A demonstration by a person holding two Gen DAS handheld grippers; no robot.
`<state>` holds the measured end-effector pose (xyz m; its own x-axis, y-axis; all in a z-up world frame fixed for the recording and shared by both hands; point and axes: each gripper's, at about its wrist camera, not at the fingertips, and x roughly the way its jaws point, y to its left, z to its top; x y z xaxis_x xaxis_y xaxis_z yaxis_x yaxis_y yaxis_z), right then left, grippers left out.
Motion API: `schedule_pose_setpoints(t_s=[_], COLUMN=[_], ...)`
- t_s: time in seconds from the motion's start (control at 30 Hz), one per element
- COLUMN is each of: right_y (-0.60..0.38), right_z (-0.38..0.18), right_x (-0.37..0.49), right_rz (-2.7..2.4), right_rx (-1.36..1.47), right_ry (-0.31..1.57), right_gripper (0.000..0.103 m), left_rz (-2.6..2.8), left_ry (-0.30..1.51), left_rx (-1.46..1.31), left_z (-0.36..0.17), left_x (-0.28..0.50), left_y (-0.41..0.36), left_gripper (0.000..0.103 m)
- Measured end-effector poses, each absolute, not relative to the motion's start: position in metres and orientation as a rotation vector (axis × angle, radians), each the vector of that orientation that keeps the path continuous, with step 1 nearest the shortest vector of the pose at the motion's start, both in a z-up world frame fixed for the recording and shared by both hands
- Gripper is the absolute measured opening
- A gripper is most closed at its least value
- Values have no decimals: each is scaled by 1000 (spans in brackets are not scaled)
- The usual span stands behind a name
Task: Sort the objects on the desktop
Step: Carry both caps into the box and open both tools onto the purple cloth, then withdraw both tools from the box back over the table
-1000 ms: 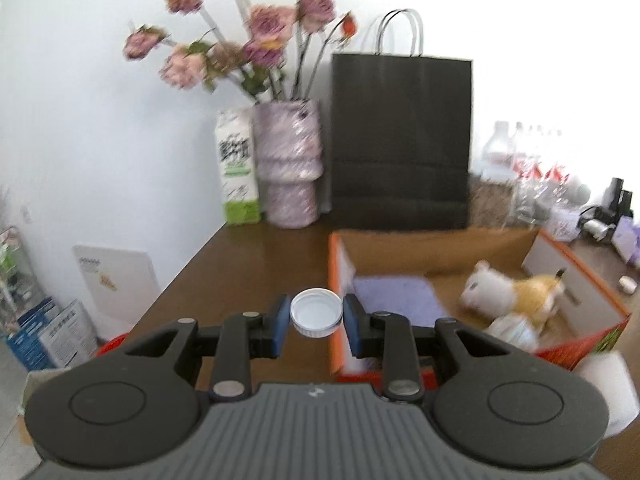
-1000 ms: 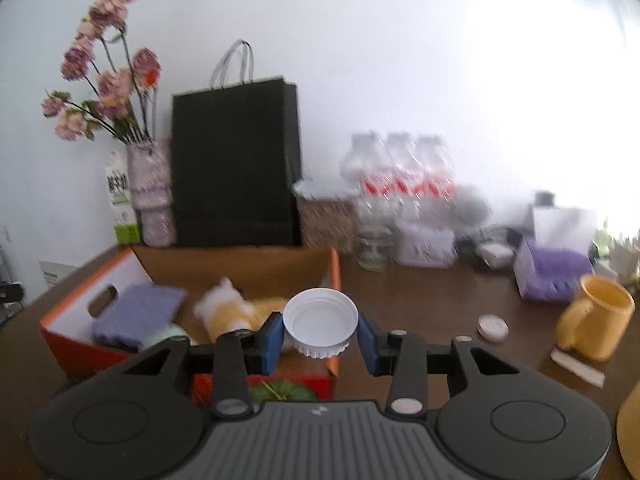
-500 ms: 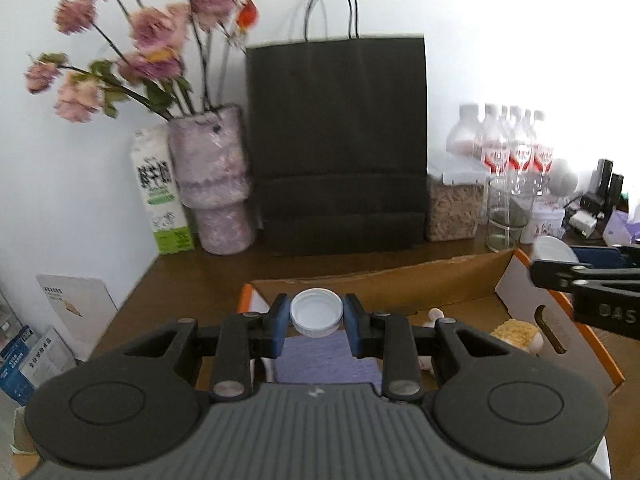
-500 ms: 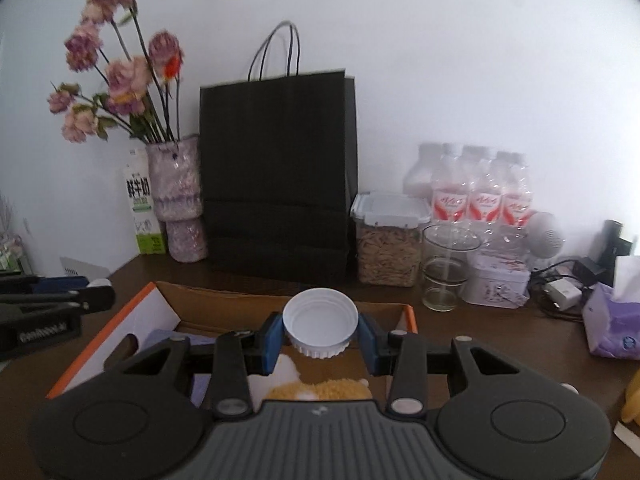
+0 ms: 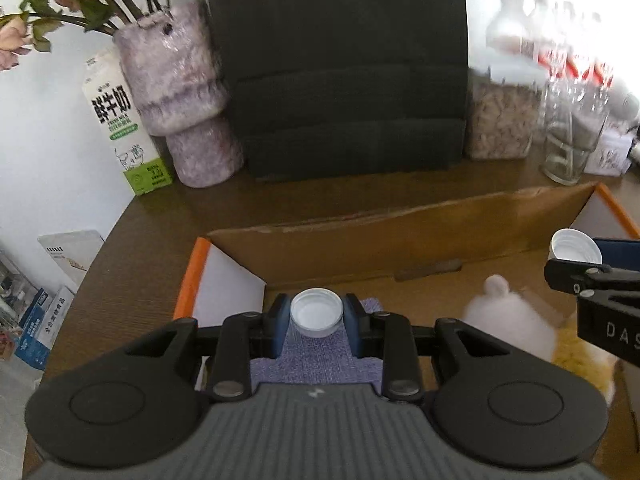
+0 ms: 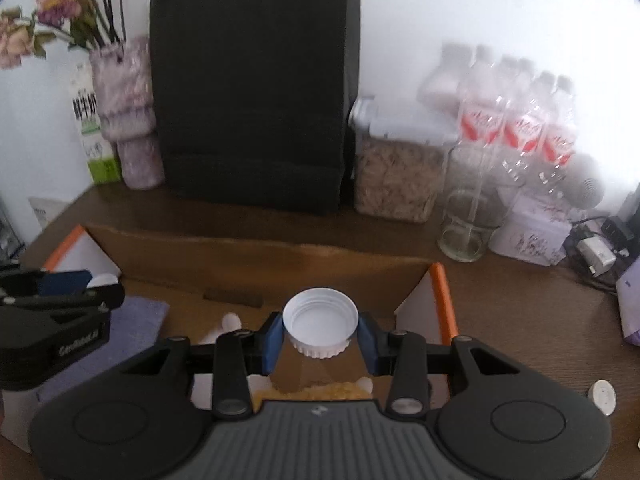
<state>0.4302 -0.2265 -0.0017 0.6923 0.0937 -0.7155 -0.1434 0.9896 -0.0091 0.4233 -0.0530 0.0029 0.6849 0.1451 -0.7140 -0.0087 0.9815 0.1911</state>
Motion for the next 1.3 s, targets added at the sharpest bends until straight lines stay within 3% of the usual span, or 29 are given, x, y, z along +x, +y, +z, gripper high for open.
schedule_pose_setpoints(t_s=[0.1, 0.17, 0.2, 0.23, 0.3, 0.37, 0.47, 0.57, 0.83, 0.93, 1.3], right_y=[-224, -222, -222, -222, -221, -220, -220, -221, -230, -235, -255], right_z=[-11, -16, -18, -18, -16, -12, -3, 8, 49, 62, 48], right_x=[436, 436, 436, 435, 433, 430, 423, 412, 350, 313, 190], right_rz=[133, 137, 139, 141, 138, 141, 152, 159, 189, 196, 208], right_rx=[-79, -82, -85, -86, -92, -101, -95, -96, -94, -102, -72], right_ry=[830, 850, 855, 858, 849, 838, 825, 806, 691, 616, 513], right_gripper=[39, 39, 43, 47, 70, 82, 87, 93, 95, 103, 103], left_rz=[78, 90, 87, 81, 86, 87, 103, 97, 59, 41, 30], left_ry=[840, 833, 812, 784, 767, 751, 717, 682, 562, 511, 453], left_rx=[182, 197, 211, 228, 247, 248, 258, 249, 147, 114, 55], left_z=[-5, -6, -6, -4, -1, 4, 14, 26, 66, 75, 46], left_x=[428, 427, 425, 422, 421, 417, 409, 397, 333, 300, 190], left_y=[-53, -54, -55, -56, -58, -59, -59, -55, -28, -14, 24], left_gripper=[34, 53, 66, 72, 82, 90, 102, 103, 103, 103, 103])
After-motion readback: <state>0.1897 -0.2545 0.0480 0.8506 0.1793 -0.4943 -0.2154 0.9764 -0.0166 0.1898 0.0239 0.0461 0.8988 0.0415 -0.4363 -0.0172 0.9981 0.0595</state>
